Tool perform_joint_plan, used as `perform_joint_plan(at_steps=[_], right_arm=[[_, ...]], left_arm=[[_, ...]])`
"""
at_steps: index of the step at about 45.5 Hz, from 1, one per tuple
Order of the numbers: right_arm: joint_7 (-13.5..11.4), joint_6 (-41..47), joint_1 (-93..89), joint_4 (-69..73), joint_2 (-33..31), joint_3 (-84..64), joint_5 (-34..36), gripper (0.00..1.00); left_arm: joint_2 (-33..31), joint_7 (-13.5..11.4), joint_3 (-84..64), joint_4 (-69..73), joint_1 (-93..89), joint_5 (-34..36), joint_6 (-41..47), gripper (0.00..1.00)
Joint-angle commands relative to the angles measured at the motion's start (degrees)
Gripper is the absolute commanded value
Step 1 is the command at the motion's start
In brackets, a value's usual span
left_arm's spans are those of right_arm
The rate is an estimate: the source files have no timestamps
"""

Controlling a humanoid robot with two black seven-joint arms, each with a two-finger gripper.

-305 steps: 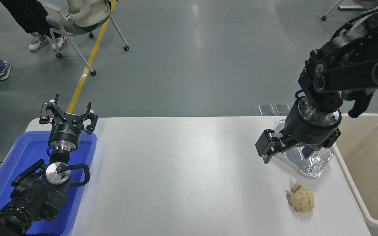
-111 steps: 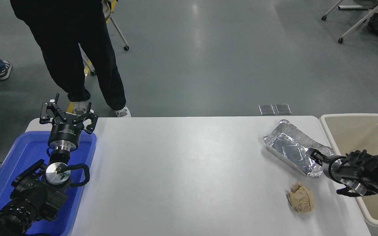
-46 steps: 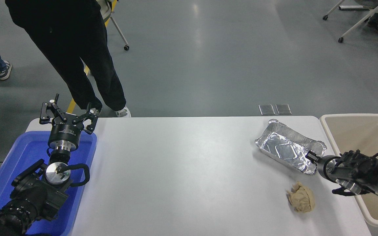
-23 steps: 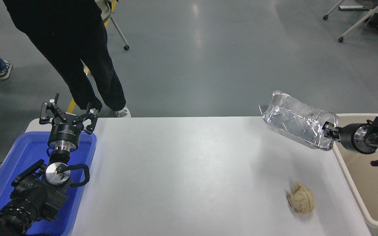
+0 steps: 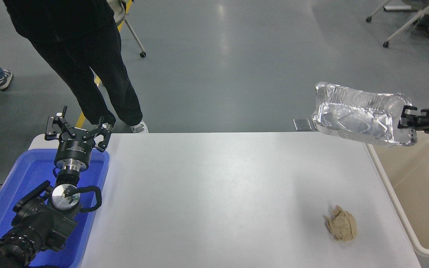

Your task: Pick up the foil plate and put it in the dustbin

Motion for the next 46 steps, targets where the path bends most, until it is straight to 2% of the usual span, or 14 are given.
perform_joint_plan(at_steps=[1, 9, 20, 30, 46], right_arm=[[-2.02, 9.52, 8.44, 0.5, -1.71, -0.32, -2.84, 0.0], [-3.34, 16.64, 12.92, 0.23, -5.48, -0.94, -4.69, 0.0], [-3.52, 15.41, 12.57, -5.47, -5.93, -0.59, -4.69, 0.0], [-3.43, 8.3, 4.24, -23.04, -5.75, 1.96, -2.76, 0.0], [-3.43, -10.59, -24.41, -40.89, -2.41, 13.47, 14.37, 0.0]], left_arm=[[-0.06, -0.02, 0.0, 0.0, 0.0, 0.0, 0.0, 0.99], [-0.05, -0.02, 0.0, 0.0, 0.0, 0.0, 0.0, 0.99], [0.03, -0.02, 0.0, 0.0, 0.0, 0.0, 0.0, 0.99], [0.03, -0.02, 0.0, 0.0, 0.0, 0.0, 0.0, 0.99], [0.03, 0.06, 0.0, 0.09, 0.0, 0.0, 0.0, 0.99]])
